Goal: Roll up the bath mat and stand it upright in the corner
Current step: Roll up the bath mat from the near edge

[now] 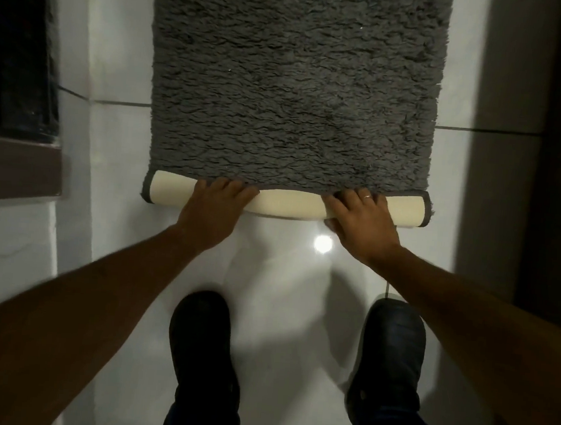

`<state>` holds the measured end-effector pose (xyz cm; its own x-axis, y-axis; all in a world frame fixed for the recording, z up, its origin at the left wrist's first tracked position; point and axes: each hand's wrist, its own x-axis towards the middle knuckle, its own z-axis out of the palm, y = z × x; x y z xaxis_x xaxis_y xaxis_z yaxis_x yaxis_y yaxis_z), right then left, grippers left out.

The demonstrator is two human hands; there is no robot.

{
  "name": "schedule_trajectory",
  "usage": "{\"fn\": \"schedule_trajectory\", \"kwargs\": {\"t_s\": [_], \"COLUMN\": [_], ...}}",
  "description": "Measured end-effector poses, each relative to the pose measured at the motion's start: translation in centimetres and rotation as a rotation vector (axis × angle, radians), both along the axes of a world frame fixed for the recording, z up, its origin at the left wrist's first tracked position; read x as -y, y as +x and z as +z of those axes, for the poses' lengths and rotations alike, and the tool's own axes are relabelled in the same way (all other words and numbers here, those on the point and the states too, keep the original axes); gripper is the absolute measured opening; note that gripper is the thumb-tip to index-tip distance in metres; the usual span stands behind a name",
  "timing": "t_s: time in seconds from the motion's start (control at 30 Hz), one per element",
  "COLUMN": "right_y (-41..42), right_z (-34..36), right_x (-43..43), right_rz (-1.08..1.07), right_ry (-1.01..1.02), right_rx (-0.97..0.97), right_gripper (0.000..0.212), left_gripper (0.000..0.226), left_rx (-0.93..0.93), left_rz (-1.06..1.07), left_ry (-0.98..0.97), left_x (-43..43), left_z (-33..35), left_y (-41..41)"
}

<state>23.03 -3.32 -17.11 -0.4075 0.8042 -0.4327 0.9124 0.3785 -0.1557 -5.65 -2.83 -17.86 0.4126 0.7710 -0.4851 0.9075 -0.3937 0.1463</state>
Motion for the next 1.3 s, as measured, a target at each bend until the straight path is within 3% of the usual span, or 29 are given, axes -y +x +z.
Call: {"fn": "schedule_trajectory", "kwargs": {"t_s": [0.17,0.3,0.37,0.5,0.57,0.6,0.67,0.73,0.83,0.97,1.07,1.2,1.3], "right_y": [1.2,1.3,1.0,0.2,-0.2,-0.3,-0.2,0.1,0.5,0.5,1.7,2.7,2.7], "right_z": [1.0,1.5,1.3,0.5,0.0,-0.2,-0.4,-0.3,-0.5,-0.3,0.7,1.5,1.4], "right_x": [-2.7,-5.2,-5.9,-5.5,-4.5,-3.9,-3.1,-2.6,-2.6,-4.3,-5.6,-5.3,-4.7], "right_rz": [-0.049,-0.198,-0.246,-0.268,-0.195,-0.139,-0.098,-0.097,-0.004,-0.011,-0.074,-0.198,-0.313], "right_ry": [-0.243,-0.617,-0.656,-0.316,-0.061,0.041,0.162,0.152,0.087,0.076,-0.068,-0.403,-0.516], "right_rx": [-0.151,-0.15,-0.141,-0.154,-0.074,-0.037,-0.042,-0.053,0.041,-0.043,-0.189,-0.196,-0.225], "right_gripper": [0.037,0.041,0.043,0.033,0.03,0.029,0.026,0.044,0.075,0.05,0.045,0.051,0.052], "left_gripper": [0.035,0.039,0.04,0.024,0.023,0.033,0.071,0.098,0.086,0.052,0.044,0.044,0.041], "left_rx": [0.17,0.158,0.171,-0.007,-0.014,-0.002,-0.094,-0.203,-0.202,0.002,0.096,0.173,0.221], "left_rz": [0.124,0.241,0.302,0.134,0.108,0.113,0.078,0.0,-0.021,0.125,0.184,0.266,0.364], "left_ry": [-0.145,-0.498,-0.521,0.06,0.189,0.186,0.093,0.051,0.083,0.118,-0.002,-0.437,-0.646], "left_x": [-1.4,-3.1,-3.6,-1.4,0.0,0.5,1.4,1.8,0.4,-2.2,-2.8,-2.9,-4.0], "left_z": [1.7,2.3,2.4,1.8,1.2,0.8,0.1,-0.4,-0.7,-0.1,0.8,2.2,2.4], "left_y": [-0.2,-0.6,-0.4,0.8,1.3,1.4,1.1,0.5,0.3,0.2,-0.3,0.0,-0.1]}}
